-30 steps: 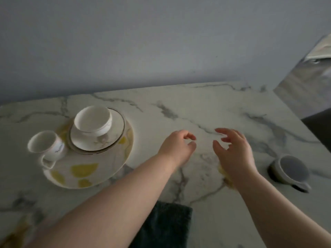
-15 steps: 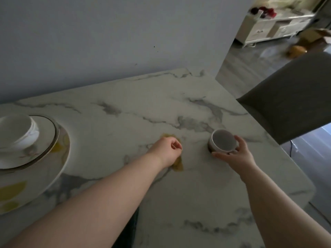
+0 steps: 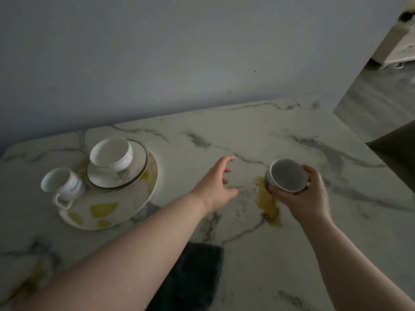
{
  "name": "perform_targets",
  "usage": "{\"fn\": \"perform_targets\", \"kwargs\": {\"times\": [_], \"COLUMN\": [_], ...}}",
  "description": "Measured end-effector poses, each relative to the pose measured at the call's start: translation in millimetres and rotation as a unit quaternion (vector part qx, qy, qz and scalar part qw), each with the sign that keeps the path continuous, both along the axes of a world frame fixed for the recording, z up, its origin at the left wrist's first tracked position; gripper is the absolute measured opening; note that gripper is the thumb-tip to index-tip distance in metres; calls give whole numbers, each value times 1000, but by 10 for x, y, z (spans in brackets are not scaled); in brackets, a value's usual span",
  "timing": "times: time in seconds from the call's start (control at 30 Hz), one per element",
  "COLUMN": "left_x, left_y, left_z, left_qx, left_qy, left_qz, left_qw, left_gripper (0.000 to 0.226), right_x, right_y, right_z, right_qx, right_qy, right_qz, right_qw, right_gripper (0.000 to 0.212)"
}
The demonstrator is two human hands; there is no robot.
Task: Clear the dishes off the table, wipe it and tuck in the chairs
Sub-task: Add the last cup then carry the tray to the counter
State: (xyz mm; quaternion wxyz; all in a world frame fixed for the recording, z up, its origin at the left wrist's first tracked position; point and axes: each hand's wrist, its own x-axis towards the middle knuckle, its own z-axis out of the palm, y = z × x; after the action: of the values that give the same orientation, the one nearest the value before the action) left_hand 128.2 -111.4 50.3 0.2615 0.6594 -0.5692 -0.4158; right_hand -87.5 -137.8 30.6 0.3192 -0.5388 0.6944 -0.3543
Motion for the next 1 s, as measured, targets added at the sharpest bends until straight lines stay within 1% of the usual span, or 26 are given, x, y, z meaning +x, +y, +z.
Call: {"fn": "perform_targets", "kwargs": {"times": [0.07, 0.1, 0.13, 0.2, 0.27, 0.4, 0.43, 0.5, 0.57, 0.63, 0.73, 0.8, 0.93, 1.0], "left_x": [311, 437, 626, 953, 1323, 1934, 2015, 2182, 2322, 2419, 2536, 2593, 2621, 2638], "left_y": [157, 229, 346, 555, 821, 1343, 1430, 1606, 1707, 1717, 1683, 1672, 1676, 1662], "left_z": [42, 49, 56, 25, -11, -229, -280, -383, -470, -524, -628, -725, -693, -671], "left_qx": [-18, -25, -36, -62, -76, -78, -75, -75, -75, -70, -65, -39, 11, 23], "left_qy": [-2, -5, -5, 5, 3, -6, -10, -10, 0, -3, -30, -64, -114, -142], "left_qz": [17, 27, 46, 99, 175, 292, 313, 353, 382, 394, 403, 403, 411, 409], "left_qw": [1000, 999, 998, 993, 982, 953, 947, 932, 921, 916, 913, 912, 904, 901], "left_gripper": [98, 105, 107, 96, 85, 82, 82, 85, 92, 92, 82, 84, 88, 87], "right_x": [590, 844, 1140, 1604, 2050, 2804, 2932, 3203, 3431, 3558, 3695, 3780, 3901, 3912], "right_y": [77, 127, 188, 304, 423, 683, 733, 833, 884, 883, 859, 866, 890, 911], "right_z": [75, 101, 133, 198, 215, 112, 89, 34, -24, -67, -181, -280, -393, -417], "right_qx": [-18, -14, -6, 9, 19, 59, 62, 68, 75, 75, 88, 105, 86, 106], "right_qy": [-14, -19, -28, -42, -49, -34, -28, -25, -32, -18, 13, 26, 31, 8], "right_qz": [116, 167, 215, 278, 342, 434, 446, 475, 498, 509, 503, 499, 485, 472], "right_qw": [993, 986, 976, 960, 938, 898, 893, 877, 863, 857, 860, 860, 870, 875], "right_gripper": [86, 85, 85, 84, 84, 96, 96, 90, 82, 80, 82, 84, 90, 95]}}
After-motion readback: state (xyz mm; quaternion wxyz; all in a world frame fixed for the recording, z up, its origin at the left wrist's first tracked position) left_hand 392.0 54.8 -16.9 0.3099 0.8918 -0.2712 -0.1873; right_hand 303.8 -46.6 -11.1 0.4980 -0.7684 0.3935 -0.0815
